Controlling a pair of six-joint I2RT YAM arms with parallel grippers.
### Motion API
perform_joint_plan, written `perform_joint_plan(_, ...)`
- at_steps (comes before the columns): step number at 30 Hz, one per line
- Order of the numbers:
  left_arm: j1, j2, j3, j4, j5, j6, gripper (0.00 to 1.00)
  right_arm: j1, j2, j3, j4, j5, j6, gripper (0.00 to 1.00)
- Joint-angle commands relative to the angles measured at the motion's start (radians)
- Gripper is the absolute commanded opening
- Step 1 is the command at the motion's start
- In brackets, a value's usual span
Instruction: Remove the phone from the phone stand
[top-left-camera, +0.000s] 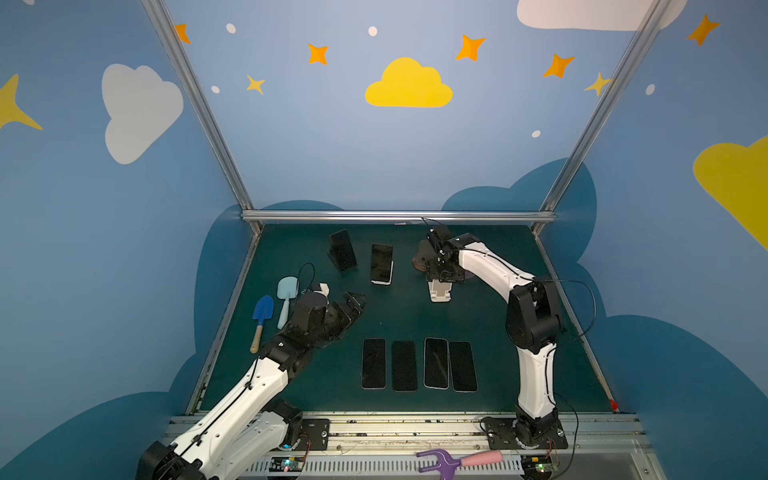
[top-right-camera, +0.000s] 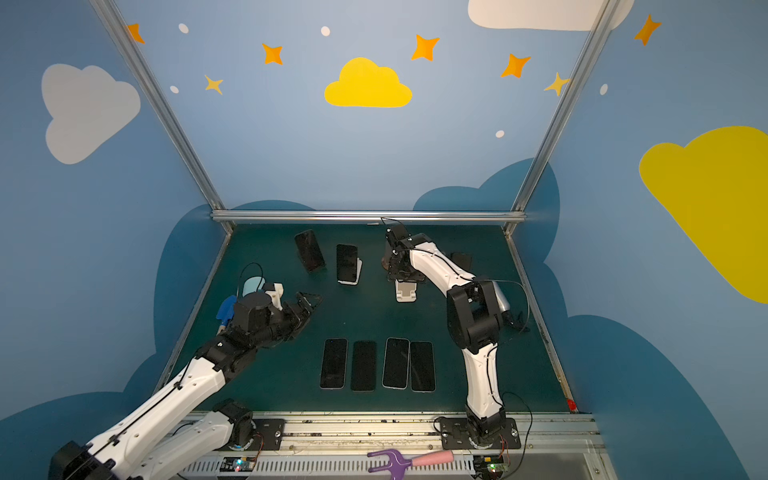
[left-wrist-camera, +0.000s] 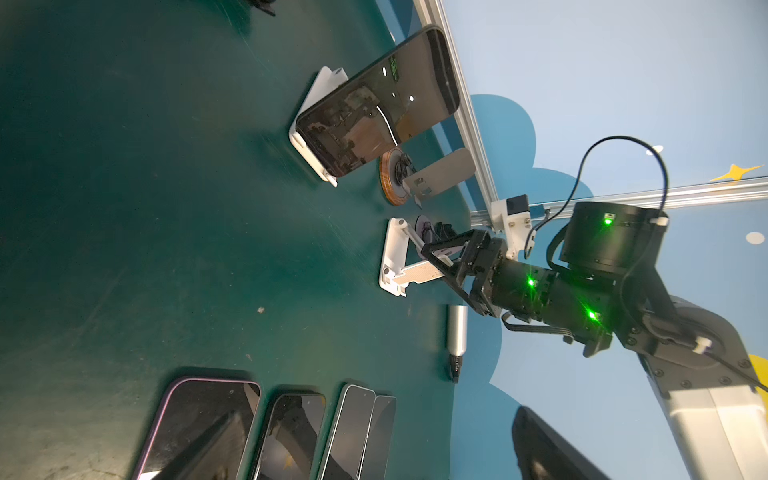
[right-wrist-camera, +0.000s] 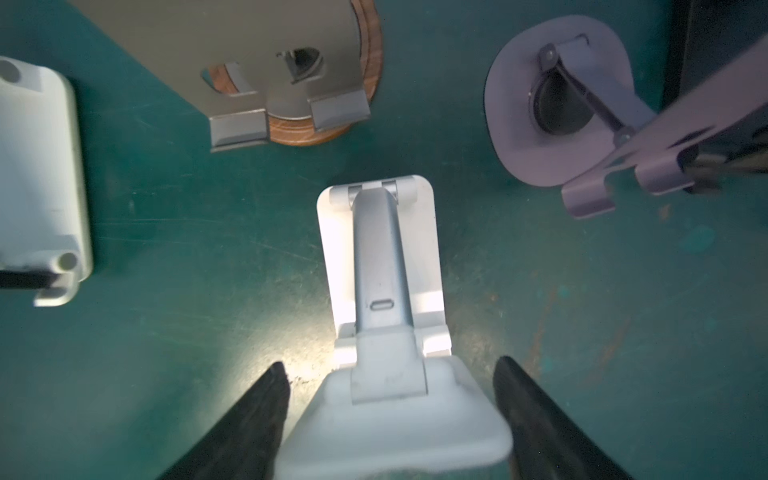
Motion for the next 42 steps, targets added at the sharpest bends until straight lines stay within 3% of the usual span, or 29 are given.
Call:
perform_joint_plan(1, -0.011, 0.041, 0.058, -0.036, -0.014, 0.066, 1.00, 0.008, -0.095, -0.020, -0.025, -0.010, -0.005, 0.82)
perform_joint_plan(4, -0.044, 0.128, 0.173, -0.163, -0.120, 0.172, 1.00, 0.010, -0.191, -0.082, -0.009, 0.018, -0.018, 0.84)
perform_joint_plan(9, -0.151, 0.328, 0.400, -0.290, -0.400, 0.362, 1.00, 0.022, -0.426, -0.284, 0.097, 0.053, -0.031, 0.85)
perform_joint_plan(12, -0.201, 0.439, 0.471, -0.233, -0.560, 0.512, 1.00, 0.036, -0.624, -0.505, 0.284, 0.009, -0.050, 0.87)
perform_joint_plan(14, -0.206, 0.501, 0.460, -0.100, -0.619, 0.563, 1.00, 0.043, -0.755, -0.679, 0.456, -0.045, -0.077, 0.88)
perform_joint_plan(17, -0.194, 0.604, 0.477, 0.085, -0.632, 0.688, 1.00, 0.047, -0.898, -0.904, 0.715, -0.092, -0.131, 0.88)
perform_joint_plan(19, -0.177, 0.695, 0.558, 0.084, -0.623, 0.734, 1.00, 0.049, -0.955, -0.999, 0.830, -0.062, -0.115, 0.88)
perform_joint_plan(23, -0.147, 0.864, 0.763, -0.037, -0.592, 0.816, 1.00, 0.047, -0.982, -1.019, 0.816, -0.003, -0.153, 0.90)
perform_joint_plan(28, -0.114, 0.948, 0.876, -0.080, -0.539, 0.860, 1.00, 0.045, -0.957, -1.000, 0.788, 0.074, -0.151, 0.90)
perform_joint_plan(42, -0.049, 1.078, 1.018, -0.169, -0.425, 0.934, 1.00, 0.045, -0.930, -0.991, 0.784, 0.073, -0.134, 0.90)
